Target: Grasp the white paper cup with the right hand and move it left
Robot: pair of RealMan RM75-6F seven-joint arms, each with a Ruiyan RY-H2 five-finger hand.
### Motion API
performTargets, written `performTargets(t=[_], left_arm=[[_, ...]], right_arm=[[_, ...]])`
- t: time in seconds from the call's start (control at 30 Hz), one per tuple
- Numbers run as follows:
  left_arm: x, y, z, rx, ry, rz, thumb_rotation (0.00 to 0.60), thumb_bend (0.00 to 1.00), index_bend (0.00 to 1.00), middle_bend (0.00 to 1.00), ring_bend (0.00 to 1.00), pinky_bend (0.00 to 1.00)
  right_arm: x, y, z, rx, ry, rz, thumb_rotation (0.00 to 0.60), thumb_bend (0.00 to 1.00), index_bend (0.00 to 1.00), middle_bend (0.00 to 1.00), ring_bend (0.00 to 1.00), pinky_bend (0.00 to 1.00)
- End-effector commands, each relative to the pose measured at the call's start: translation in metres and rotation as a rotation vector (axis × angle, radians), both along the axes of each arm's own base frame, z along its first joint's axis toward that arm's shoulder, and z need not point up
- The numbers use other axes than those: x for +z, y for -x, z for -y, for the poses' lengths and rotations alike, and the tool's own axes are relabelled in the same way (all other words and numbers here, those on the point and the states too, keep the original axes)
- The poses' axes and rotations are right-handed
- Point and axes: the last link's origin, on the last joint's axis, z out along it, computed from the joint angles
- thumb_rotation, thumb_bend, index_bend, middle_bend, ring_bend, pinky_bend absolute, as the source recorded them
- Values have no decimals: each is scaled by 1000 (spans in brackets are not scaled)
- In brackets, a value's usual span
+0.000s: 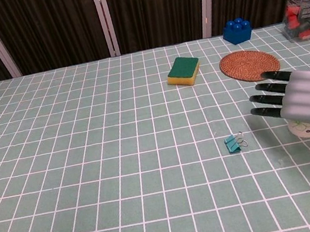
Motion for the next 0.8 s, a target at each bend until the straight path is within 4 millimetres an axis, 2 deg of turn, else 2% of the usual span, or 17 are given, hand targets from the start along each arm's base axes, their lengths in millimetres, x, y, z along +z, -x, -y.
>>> performTargets(t=[0.03, 0.17, 0.27, 0.33, 0.4, 0.63, 0.8], left_arm=[[0, 0, 0, -2, 0, 0, 600, 0, 0, 0, 0, 0], [0, -1, 1, -3, -1, 3, 600, 0, 0, 0, 0, 0], [1, -1, 1, -5, -1, 4, 600, 0, 0, 0, 0, 0], [1, -1, 1, -6, 0, 6, 600, 0, 0, 0, 0, 0], [1, -1, 1, -6, 0, 7, 600, 0, 0, 0, 0, 0], [1, -1, 1, -5, 0, 10, 600, 0, 0, 0, 0, 0], [2, -2, 1, -7, 0, 15, 600, 0, 0, 0, 0, 0]], right_arm=[[3, 7, 0, -19, 25, -32, 600, 0, 0, 0, 0, 0], [4, 11, 0, -22, 38, -61, 600, 0, 0, 10, 0, 38], [4, 14, 0, -1, 43, -83, 600, 30, 51, 104, 0, 168], [3, 16, 0, 11, 35, -80, 600, 120, 148, 188, 1, 257], [2, 16, 0, 22, 29, -71, 600, 189, 207, 227, 15, 294], [7, 18, 4, 40, 23, -5, 600, 244, 229, 275, 66, 343], [19, 9, 7, 49, 24, 114, 600, 258, 247, 316, 106, 383]])
